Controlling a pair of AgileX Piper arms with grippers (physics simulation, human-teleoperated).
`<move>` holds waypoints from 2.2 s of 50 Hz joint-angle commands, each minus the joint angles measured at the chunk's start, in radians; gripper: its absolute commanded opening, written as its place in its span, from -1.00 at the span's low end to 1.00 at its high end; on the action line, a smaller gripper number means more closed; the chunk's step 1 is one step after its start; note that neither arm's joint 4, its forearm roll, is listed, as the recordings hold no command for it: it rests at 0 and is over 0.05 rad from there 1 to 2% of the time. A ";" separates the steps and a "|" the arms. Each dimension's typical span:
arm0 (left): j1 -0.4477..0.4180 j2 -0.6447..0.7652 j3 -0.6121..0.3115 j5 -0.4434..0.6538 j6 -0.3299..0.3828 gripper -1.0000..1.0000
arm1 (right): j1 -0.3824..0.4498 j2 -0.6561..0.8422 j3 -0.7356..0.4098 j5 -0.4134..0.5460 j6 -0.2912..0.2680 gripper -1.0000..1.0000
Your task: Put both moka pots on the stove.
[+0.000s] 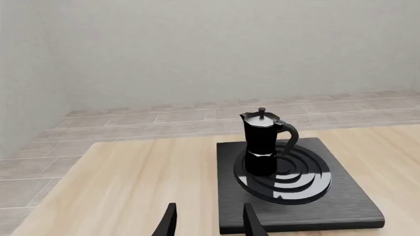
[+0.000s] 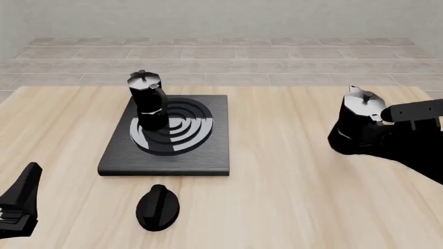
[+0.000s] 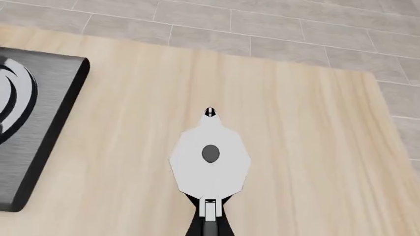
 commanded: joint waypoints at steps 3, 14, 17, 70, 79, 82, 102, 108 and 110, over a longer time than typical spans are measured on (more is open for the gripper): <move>0.000 0.000 -0.002 0.001 0.000 1.00 | 0.076 -0.002 -0.102 0.030 -0.004 -1.00; 0.002 0.000 0.002 -0.004 -0.002 1.00 | 0.136 0.062 -0.199 0.049 -0.012 -1.00; 0.002 0.000 0.002 -0.004 -0.002 1.00 | 0.158 0.084 -0.222 0.054 -0.015 -1.00; 0.000 0.000 0.002 -0.002 0.007 1.00 | 0.367 0.381 -0.650 0.157 0.017 -1.00; 0.004 0.000 -0.002 0.000 0.007 1.00 | 0.394 0.406 -0.689 0.161 0.023 -1.00; 0.004 0.000 -0.002 0.000 0.006 1.00 | 0.412 0.414 -0.696 0.155 0.027 -1.00; 0.007 0.000 -0.001 -0.002 0.006 1.00 | 0.460 0.498 -0.805 0.178 0.033 -1.00; 0.007 0.000 -0.003 0.001 0.005 1.00 | 0.472 0.523 -0.830 0.179 0.037 -1.00; 0.007 0.000 -0.001 -0.001 0.005 1.00 | 0.473 0.534 -0.840 0.180 0.043 -1.00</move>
